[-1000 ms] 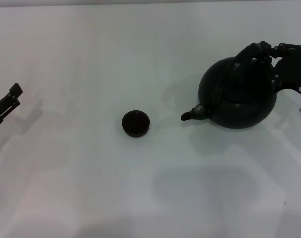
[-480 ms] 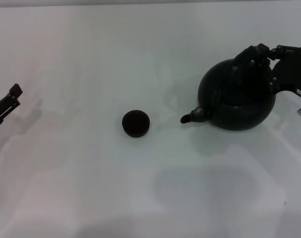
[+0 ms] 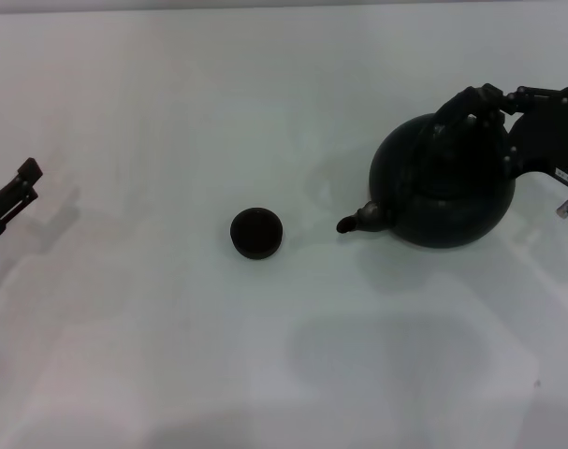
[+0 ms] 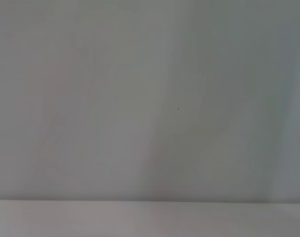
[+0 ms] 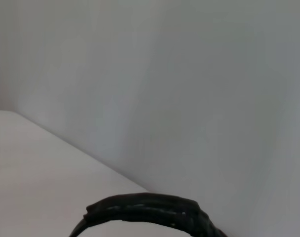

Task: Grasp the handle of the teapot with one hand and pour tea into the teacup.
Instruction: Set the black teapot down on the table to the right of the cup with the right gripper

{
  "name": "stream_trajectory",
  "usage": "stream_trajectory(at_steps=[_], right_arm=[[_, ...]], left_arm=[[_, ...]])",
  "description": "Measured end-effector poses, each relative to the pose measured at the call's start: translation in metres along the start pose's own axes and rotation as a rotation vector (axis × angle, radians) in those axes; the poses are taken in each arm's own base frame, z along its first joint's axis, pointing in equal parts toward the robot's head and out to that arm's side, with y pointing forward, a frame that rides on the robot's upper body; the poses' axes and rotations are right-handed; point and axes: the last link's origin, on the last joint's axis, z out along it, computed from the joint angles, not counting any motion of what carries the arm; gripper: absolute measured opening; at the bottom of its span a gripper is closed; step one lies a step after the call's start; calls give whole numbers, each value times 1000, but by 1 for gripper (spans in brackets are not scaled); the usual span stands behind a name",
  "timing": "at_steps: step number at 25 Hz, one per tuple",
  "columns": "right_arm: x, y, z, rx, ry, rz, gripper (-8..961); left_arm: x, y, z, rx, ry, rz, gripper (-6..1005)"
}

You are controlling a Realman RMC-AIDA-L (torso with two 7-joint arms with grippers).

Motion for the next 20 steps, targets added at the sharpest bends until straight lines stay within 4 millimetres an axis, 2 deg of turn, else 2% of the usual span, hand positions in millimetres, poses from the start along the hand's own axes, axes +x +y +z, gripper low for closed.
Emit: stream_trajectory(at_steps=[16, 20], right_arm=[[1, -1, 2, -11, -4, 6, 111], [2, -1, 2, -14, -1, 8, 150]], left_arm=[[0, 0, 1, -1, 1, 1, 872], [0, 0, 1, 0, 0, 1, 872]])
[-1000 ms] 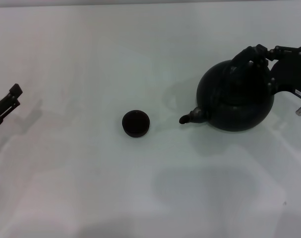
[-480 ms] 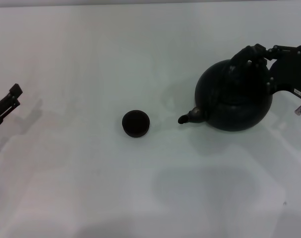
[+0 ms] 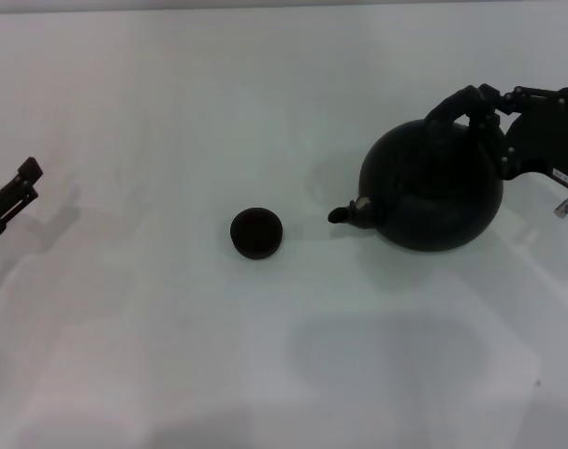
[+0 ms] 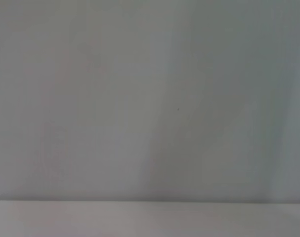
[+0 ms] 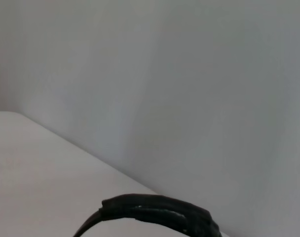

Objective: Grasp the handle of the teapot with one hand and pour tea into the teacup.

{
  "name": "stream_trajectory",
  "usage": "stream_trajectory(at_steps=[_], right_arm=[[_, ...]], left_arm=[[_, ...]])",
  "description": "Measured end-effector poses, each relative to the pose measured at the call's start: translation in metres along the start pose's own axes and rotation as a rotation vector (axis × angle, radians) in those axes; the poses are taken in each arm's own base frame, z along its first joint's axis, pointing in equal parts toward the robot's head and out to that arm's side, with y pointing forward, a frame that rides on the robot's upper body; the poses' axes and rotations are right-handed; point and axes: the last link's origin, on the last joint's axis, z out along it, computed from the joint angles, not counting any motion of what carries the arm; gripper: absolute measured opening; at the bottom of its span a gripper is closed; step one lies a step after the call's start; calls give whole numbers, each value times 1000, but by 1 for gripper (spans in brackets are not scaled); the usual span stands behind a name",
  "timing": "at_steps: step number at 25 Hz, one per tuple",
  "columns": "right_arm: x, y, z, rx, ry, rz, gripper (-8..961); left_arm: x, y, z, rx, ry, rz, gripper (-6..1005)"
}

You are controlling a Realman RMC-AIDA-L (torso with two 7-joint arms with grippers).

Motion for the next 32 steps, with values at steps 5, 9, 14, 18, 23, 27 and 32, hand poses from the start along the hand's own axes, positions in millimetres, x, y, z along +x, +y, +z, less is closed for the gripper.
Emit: stream_trajectory(at_steps=[5, 9, 14, 18, 23, 27, 32], right_arm=[[1, 0, 1, -1, 2, 2, 151], [1, 0, 0, 2, 6, 5, 193], [4, 0, 0, 2, 13, 9, 250], [6, -1, -2, 10, 18, 16, 305], [8, -1, -3, 11, 23, 22, 379], [11, -5, -6, 33, 23, 47, 457], [12, -10, -14, 57, 6, 69, 638]], left_arm=[[0, 0, 0, 0, 0, 0, 872], [0, 0, 0, 0, 0, 0, 872], [0, 0, 0, 0, 0, 0, 872], [0, 0, 0, 1, -1, 0, 872], [0, 0, -1, 1, -1, 0, 872], [0, 0, -1, 2, -1, 0, 872], [-1, -1, -2, 6, -1, -1, 872]])
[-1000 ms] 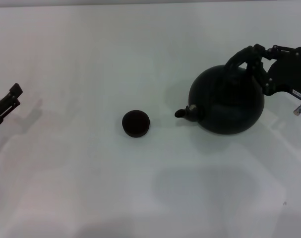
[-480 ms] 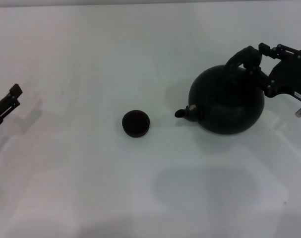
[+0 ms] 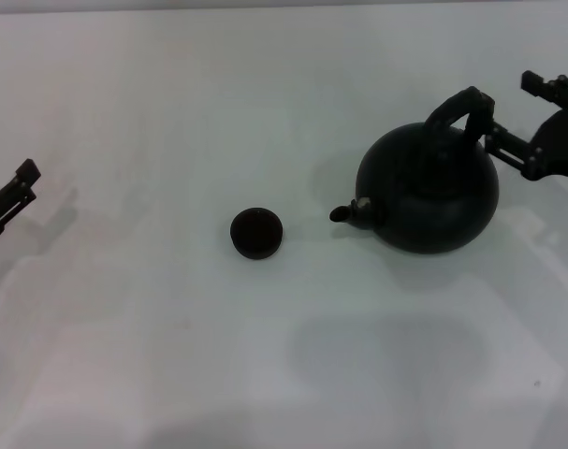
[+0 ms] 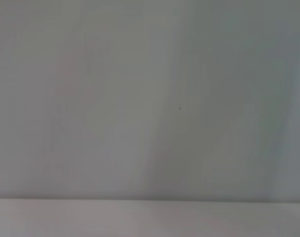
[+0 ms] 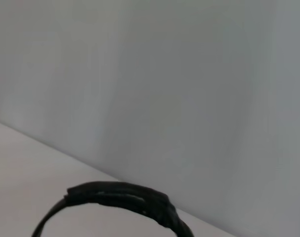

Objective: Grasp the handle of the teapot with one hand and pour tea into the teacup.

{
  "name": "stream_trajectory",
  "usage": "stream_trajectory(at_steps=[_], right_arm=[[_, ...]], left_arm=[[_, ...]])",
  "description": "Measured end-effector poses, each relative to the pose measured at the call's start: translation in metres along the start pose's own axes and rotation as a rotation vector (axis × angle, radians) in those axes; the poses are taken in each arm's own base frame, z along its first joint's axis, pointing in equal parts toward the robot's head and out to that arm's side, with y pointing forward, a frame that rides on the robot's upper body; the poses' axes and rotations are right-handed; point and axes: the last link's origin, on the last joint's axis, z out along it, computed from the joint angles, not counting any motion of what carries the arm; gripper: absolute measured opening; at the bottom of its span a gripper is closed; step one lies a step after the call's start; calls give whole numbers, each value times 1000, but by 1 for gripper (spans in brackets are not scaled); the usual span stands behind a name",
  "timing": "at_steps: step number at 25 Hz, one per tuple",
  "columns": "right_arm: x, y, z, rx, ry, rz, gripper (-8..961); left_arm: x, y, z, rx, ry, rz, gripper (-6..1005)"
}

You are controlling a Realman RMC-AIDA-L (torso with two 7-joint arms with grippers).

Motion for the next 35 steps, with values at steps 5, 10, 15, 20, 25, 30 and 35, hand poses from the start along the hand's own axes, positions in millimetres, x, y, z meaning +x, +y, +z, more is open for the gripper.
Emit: stream_trajectory(at_steps=[5, 10, 15, 20, 25, 30, 35], right_arm=[[7, -3, -17, 27, 9, 15, 736], [19, -11, -43, 93, 31, 41, 759], [26, -28, -76, 200, -15, 103, 758], [29, -48, -103, 328, -176, 190, 757], [34, -54, -110, 454, -281, 161, 756], [41, -51, -98, 488, -237, 98, 756], [44, -49, -90, 492, -222, 120, 756]], left_arm=[[0, -1, -1, 5, 1, -1, 872], [2, -3, -3, 17, 11, 1, 872], [8, -11, -7, 58, 52, 7, 872], [21, -20, -15, 105, 129, 33, 872], [28, -24, -20, 125, 177, 50, 872], [32, -25, -22, 127, 205, 52, 872], [33, -27, -23, 139, 210, 46, 872]])
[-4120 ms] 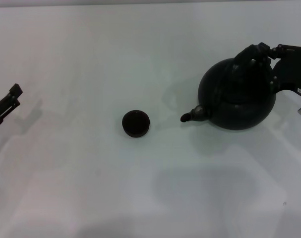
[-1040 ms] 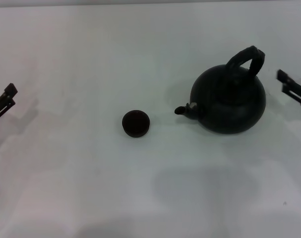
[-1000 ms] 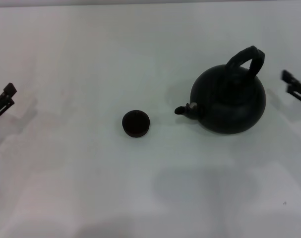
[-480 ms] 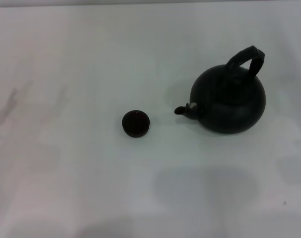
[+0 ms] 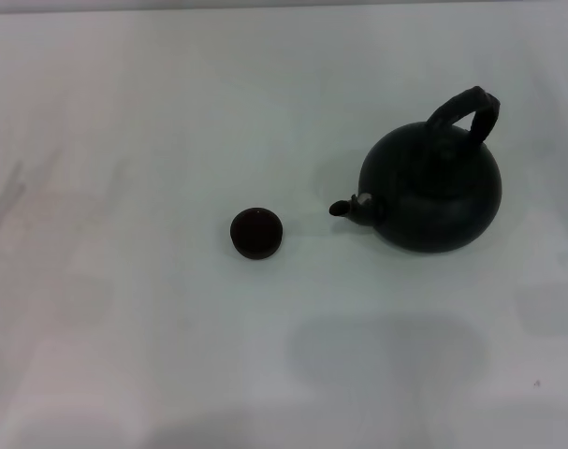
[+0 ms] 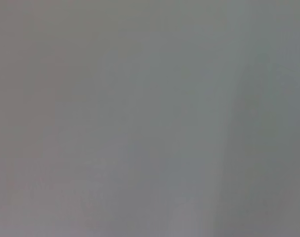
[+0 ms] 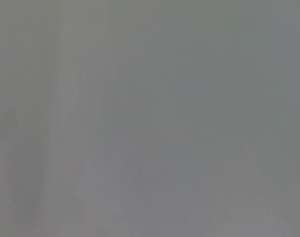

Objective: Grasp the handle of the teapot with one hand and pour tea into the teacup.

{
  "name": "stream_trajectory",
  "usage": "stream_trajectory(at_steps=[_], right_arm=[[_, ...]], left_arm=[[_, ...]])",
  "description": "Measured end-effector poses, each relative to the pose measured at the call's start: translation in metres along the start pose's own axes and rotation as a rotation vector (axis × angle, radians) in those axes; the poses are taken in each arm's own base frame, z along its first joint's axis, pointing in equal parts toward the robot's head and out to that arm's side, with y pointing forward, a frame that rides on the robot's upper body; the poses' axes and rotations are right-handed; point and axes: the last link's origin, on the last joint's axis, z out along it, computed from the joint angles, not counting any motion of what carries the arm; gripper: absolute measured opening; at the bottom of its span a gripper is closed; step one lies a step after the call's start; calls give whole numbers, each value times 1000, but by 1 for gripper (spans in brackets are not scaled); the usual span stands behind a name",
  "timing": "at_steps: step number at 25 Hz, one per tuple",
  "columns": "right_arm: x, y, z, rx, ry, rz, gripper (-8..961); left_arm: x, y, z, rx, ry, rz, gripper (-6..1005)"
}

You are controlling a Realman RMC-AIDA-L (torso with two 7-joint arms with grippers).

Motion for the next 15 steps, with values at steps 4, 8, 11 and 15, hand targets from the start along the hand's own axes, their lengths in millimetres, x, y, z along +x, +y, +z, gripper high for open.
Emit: stream_trajectory(at_steps=[4, 8, 11, 15], right_arm=[[2, 2, 1, 6, 8, 7, 756], [3, 2, 2, 9, 14, 12, 756], [4, 2, 1, 18, 12, 17, 756], [5, 2, 2, 21, 20, 18, 756]], left_arm=[[-2, 0, -1, 6, -5, -9, 872], [-3, 1, -2, 7, -5, -16, 872], [-3, 3, -4, 6, -1, -26, 872], [-4, 4, -4, 3, -1, -33, 872]])
